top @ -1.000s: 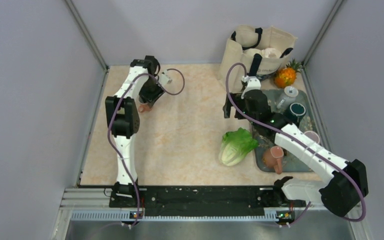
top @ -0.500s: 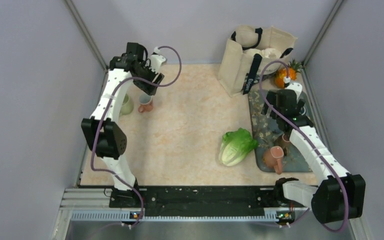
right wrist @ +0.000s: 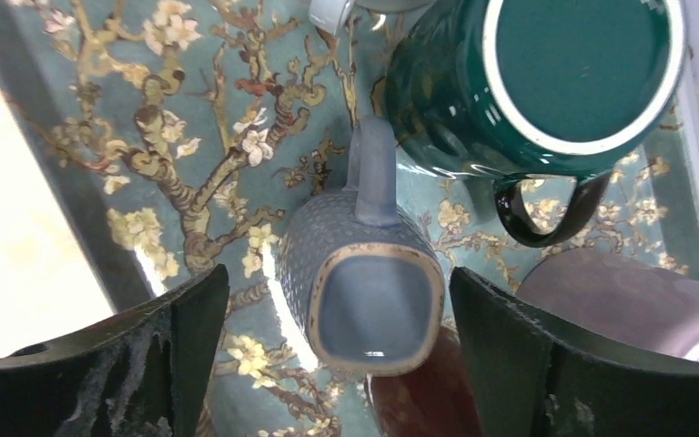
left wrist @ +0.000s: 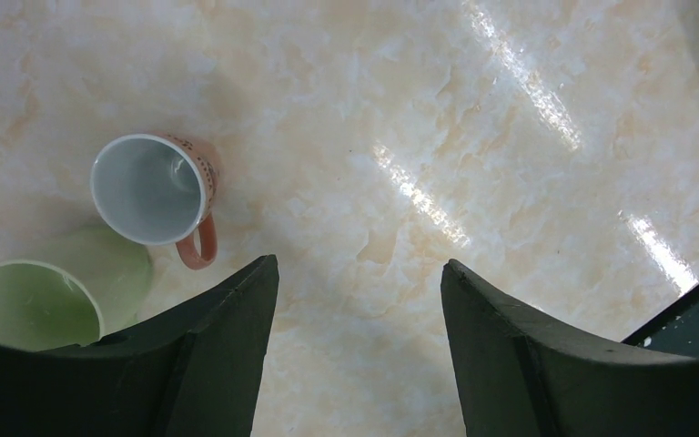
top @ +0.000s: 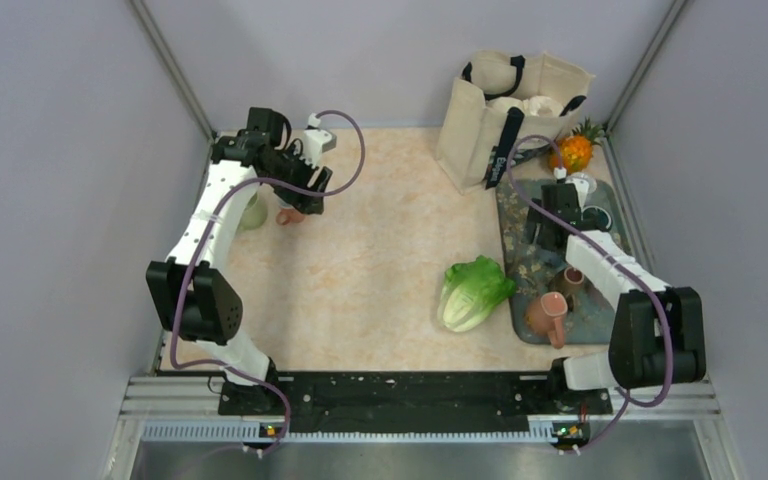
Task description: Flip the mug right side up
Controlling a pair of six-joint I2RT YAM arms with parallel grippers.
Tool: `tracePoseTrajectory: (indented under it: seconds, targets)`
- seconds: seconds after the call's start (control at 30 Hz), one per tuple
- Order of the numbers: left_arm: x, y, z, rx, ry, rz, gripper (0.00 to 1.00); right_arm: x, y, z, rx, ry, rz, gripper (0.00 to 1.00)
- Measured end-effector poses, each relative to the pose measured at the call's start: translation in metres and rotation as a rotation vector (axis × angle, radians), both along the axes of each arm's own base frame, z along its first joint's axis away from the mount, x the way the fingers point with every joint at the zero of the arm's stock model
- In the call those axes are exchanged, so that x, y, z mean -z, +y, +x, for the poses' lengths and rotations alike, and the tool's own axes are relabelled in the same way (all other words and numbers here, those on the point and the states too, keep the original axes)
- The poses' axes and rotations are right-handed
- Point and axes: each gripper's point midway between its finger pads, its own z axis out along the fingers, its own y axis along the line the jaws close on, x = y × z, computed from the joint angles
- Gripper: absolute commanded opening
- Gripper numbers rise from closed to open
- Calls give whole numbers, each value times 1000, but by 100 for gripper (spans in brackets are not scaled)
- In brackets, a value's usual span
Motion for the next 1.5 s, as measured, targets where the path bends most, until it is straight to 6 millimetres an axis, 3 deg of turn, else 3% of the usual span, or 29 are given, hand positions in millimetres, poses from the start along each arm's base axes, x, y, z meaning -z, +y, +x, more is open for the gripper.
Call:
tracePoseTrajectory:
  seconds: [0.13,0.27,0.37,0.5,0.6,0.87,1.03,1.17,1.23,1.3,1.4,1.5]
  targets:
    - [-1,-3,0,9,1,-16,71,18,-2,-1,5,57,-14,79]
    - [0,-5,-2,15,6,-27,71,20,-6,-1,20,61,-33,76]
    - [1,-6,-3,18,10,-31,71,21,-8,2,27,56,-44,67]
    - [0,-6,-3,19,8,-33,71,23,-9,6,29,61,-56,25]
    - [-2,-6,-5,21,5,-35,71,21,-6,10,12,52,-44,1]
    - [-14,-20,-15,48,5,-96,71,17,21,15,-98,40,79,0]
    - [-18,-45,-25,84,34,-164,72,-3,44,22,-175,-23,180,0]
    - [-28,-75,-34,122,65,-273,75,-33,59,25,-212,-121,261,0]
    - [-34,-89,-38,138,81,-331,84,-50,68,27,-231,-179,311,0]
    - [-44,-108,-43,157,99,-402,88,-70,78,28,-254,-245,369,0]
    - [-58,-138,-50,200,110,-486,88,-97,96,28,-292,-331,460,0]
    - [-71,-169,-61,258,121,-555,79,-127,125,30,-347,-422,575,0]
